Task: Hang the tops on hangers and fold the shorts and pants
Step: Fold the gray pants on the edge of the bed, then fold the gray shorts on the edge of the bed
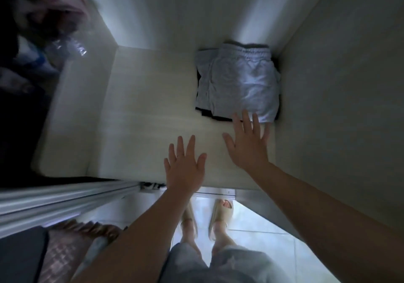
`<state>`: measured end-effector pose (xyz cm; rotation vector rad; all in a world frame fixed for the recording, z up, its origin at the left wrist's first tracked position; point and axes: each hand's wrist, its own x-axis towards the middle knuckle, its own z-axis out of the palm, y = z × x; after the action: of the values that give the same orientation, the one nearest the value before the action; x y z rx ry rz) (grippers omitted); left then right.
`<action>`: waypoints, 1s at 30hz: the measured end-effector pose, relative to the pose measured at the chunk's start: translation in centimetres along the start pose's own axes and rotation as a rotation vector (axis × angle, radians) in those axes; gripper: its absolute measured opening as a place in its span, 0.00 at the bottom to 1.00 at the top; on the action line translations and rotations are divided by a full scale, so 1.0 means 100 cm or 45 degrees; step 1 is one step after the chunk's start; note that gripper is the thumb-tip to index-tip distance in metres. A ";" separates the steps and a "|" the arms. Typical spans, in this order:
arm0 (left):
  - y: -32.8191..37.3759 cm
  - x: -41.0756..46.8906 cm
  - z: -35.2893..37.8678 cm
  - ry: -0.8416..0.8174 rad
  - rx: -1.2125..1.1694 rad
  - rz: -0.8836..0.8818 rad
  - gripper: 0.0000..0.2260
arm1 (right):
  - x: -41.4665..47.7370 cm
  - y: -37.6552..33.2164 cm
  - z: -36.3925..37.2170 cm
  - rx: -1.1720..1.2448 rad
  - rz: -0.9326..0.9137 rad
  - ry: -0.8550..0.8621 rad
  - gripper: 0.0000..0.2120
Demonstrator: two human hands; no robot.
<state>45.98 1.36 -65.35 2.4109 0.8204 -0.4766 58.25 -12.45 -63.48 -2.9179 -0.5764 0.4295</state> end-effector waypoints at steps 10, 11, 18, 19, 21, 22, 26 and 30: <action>-0.009 -0.148 -0.047 0.281 0.099 0.008 0.28 | -0.119 -0.012 -0.044 -0.061 -0.307 -0.065 0.32; -0.009 -0.162 -0.044 0.287 0.106 -0.014 0.28 | -0.129 -0.010 -0.046 -0.074 -0.359 -0.082 0.32; 0.000 -0.271 -0.001 0.471 0.179 -0.131 0.28 | -0.203 0.013 -0.059 -0.088 -0.742 -0.063 0.32; 0.001 -0.286 0.006 0.486 0.205 -0.167 0.28 | -0.211 0.016 -0.061 -0.100 -0.818 -0.051 0.32; 0.001 -0.315 0.021 0.499 0.203 -0.264 0.28 | -0.228 0.017 -0.062 -0.134 -0.938 -0.075 0.32; 0.000 -0.329 0.029 0.521 0.179 -0.312 0.29 | -0.236 0.014 -0.061 -0.137 -0.984 -0.098 0.31; -0.007 -0.386 0.060 0.577 0.068 -0.508 0.29 | -0.276 -0.003 -0.057 -0.133 -1.216 -0.169 0.31; -0.025 -0.448 0.093 0.637 -0.009 -0.740 0.29 | -0.323 -0.020 -0.050 -0.191 -1.471 -0.269 0.33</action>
<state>9.34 -22.64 -52.00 2.2835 1.7526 -0.0625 30.47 -23.62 -50.33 -2.1060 -2.1459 0.5012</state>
